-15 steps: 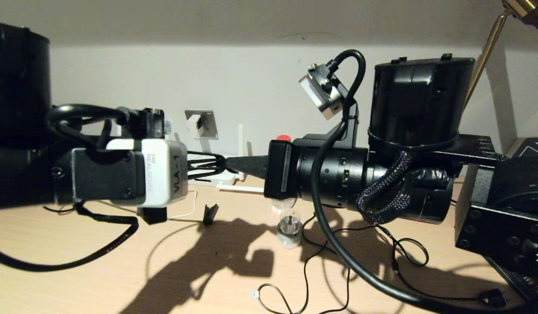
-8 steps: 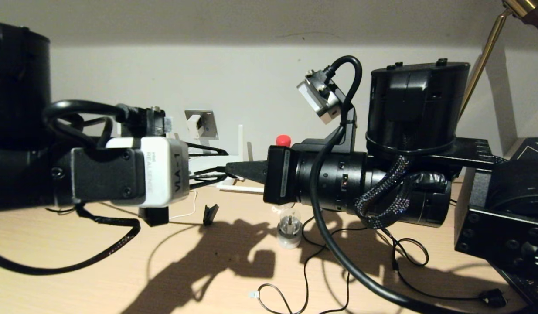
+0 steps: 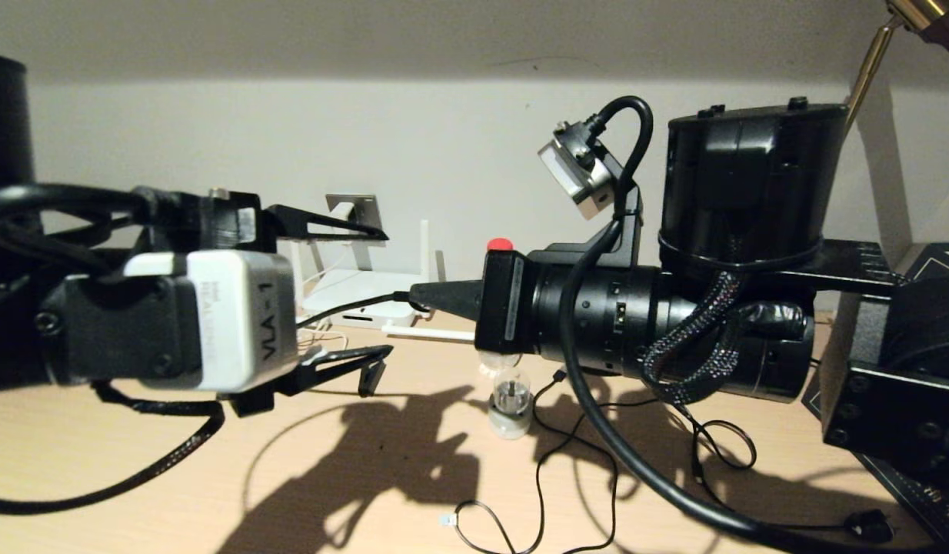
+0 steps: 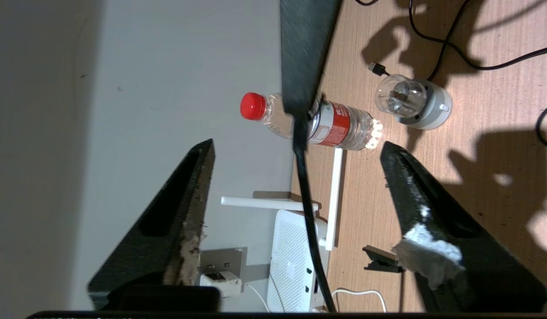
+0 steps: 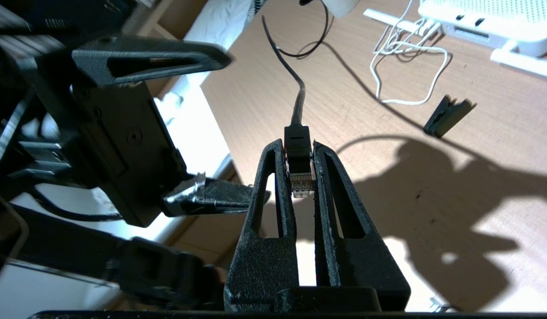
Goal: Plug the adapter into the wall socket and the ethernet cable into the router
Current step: Hand it to the other hand
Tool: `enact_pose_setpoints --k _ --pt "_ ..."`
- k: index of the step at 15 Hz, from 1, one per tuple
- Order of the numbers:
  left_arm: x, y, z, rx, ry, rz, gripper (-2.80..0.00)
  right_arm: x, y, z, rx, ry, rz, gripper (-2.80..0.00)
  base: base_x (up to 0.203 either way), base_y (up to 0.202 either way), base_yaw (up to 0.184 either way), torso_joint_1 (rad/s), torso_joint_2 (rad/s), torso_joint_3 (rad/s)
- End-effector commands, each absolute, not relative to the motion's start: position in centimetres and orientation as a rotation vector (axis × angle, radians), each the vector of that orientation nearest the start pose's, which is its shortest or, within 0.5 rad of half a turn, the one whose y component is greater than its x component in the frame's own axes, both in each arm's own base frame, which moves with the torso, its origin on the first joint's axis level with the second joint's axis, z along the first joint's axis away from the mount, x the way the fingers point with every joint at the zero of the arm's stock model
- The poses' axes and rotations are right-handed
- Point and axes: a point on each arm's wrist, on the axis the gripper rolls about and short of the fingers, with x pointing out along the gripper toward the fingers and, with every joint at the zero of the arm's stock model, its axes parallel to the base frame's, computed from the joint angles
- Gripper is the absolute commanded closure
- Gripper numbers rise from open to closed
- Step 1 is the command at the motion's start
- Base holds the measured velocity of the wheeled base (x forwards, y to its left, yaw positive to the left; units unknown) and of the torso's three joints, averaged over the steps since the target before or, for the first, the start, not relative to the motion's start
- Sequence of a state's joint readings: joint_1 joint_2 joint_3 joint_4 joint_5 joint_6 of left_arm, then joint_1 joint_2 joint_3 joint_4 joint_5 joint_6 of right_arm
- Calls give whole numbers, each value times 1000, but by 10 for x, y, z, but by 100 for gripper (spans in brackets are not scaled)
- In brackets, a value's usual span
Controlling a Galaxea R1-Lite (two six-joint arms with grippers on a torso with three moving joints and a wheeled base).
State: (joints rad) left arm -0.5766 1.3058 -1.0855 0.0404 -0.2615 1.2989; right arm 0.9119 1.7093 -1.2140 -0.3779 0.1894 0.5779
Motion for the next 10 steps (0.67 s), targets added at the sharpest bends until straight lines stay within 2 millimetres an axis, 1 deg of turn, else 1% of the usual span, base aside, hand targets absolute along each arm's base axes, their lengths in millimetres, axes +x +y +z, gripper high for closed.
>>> enact_pose_setpoints --k 1,3,5,6,7,9,10 --pt "152 -105 305 1247 -351 -853 -280 199 248 283 545 412 1007 0 0 0 0 0 0 0" --pt "153 -105 310 1248 -382 -812 -280 205 226 296 664 445 947 0 0 0 0 0 0 0" --pt "164 -114 313 1245 -455 -777 -280 207 209 304 752 561 868 0 0 0 0 0 0 0" --pt "171 -122 311 1252 -500 -785 -280 207 201 310 822 621 831 0 0 0 0 0 0 0" --pt "175 -134 307 1270 -567 -812 -280 206 188 319 901 665 823 0 0 0 0 0 0 0" --pt "172 -154 297 1306 -678 -860 -280 208 164 329 1034 758 871 0 0 0 0 0 0 0" --pt "170 -158 295 1308 -708 -865 -280 209 156 332 1095 811 888 0 0 0 0 0 0 0"
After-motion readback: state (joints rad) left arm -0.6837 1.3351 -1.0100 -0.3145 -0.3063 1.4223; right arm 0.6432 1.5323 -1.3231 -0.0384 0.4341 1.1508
